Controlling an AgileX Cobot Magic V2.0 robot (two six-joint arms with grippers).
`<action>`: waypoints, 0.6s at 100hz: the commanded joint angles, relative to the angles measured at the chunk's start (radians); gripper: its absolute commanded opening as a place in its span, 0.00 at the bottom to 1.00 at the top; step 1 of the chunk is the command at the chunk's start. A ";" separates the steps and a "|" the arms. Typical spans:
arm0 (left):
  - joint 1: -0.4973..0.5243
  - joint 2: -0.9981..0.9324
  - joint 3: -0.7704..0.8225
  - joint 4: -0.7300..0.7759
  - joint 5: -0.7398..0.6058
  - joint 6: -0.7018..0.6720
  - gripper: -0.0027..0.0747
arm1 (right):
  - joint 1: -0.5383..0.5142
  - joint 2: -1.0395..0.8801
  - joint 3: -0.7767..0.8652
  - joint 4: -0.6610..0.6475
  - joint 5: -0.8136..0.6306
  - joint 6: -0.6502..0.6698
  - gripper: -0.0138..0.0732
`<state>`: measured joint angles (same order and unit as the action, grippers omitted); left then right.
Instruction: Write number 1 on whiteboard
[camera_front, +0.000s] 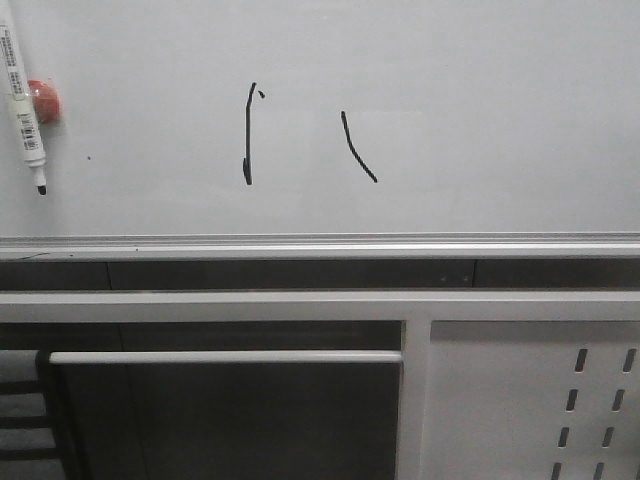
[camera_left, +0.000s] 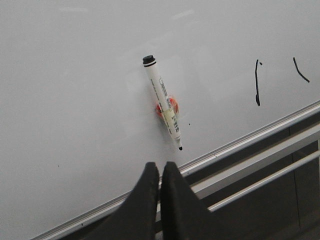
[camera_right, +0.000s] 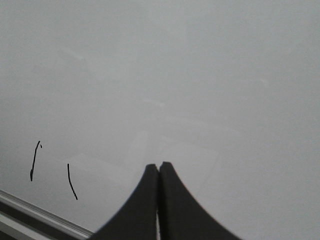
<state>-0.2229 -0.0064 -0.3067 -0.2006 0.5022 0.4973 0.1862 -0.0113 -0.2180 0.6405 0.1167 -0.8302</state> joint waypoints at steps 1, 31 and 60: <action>0.003 -0.026 -0.019 -0.013 -0.069 -0.005 0.01 | -0.006 -0.010 -0.024 0.009 -0.056 -0.011 0.07; 0.003 -0.026 0.010 -0.013 -0.069 -0.005 0.01 | -0.006 -0.010 -0.021 0.009 -0.049 -0.011 0.07; 0.003 -0.026 0.026 -0.013 -0.067 -0.005 0.01 | -0.006 -0.010 -0.021 0.009 -0.053 -0.011 0.07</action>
<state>-0.2229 -0.0064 -0.2564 -0.2006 0.5037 0.4973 0.1862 -0.0113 -0.2180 0.6405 0.1200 -0.8302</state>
